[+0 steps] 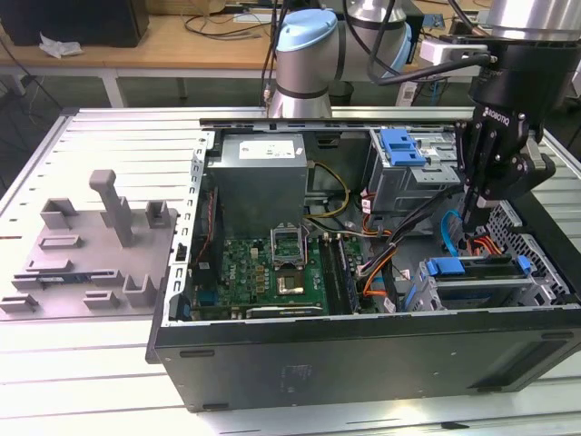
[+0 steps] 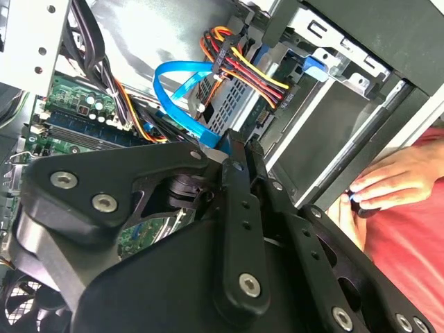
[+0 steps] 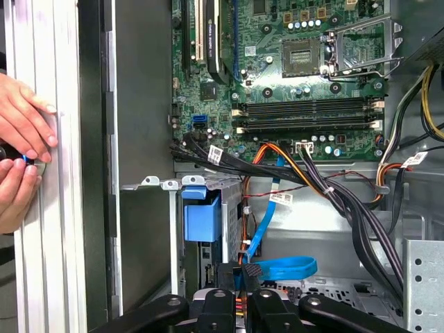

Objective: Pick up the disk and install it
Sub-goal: 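Insert the second disk wire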

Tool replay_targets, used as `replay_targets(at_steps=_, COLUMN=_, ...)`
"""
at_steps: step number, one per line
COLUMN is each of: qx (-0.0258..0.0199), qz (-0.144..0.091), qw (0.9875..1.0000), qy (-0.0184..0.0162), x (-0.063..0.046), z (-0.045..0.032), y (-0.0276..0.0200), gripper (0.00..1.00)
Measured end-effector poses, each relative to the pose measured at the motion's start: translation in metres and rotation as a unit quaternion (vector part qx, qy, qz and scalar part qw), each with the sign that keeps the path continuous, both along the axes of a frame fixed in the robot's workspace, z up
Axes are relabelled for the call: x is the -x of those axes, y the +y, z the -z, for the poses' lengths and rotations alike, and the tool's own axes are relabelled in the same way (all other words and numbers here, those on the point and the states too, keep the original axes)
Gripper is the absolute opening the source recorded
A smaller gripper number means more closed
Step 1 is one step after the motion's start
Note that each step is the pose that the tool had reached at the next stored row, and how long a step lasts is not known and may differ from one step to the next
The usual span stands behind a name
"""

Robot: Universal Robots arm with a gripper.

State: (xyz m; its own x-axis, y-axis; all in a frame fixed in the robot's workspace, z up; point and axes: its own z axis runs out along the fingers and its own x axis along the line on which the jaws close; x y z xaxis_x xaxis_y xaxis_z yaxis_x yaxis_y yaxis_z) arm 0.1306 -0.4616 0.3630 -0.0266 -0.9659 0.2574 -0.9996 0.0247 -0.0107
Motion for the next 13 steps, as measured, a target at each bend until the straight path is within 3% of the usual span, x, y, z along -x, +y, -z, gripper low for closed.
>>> replay_targets(at_steps=2, qx=-0.0029, qz=0.000, qw=1.0000, qy=0.0000, x=-0.001, z=-0.0001, y=-0.0018, gripper=0.16)
replay_targets(at_steps=7, qx=-0.0151, qz=0.000, qw=0.9999, qy=0.0000, x=-0.005, z=-0.0001, y=-0.0082, gripper=0.16)
replay_targets(at_steps=8, qx=-0.0213, qz=0.000, qw=0.9998, qy=0.0000, x=-0.005, z=-0.0001, y=-0.0106, gripper=0.16)
replay_targets(at_steps=11, qx=-0.0324, qz=0.000, qw=0.9995, qy=0.0000, x=-0.007, z=-0.0001, y=-0.0149, gripper=0.16)
replay_targets(at_steps=13, qx=-0.0470, qz=0.000, qw=0.9989, qy=0.0000, x=-0.008, z=-0.0001, y=-0.0203, gripper=0.16)
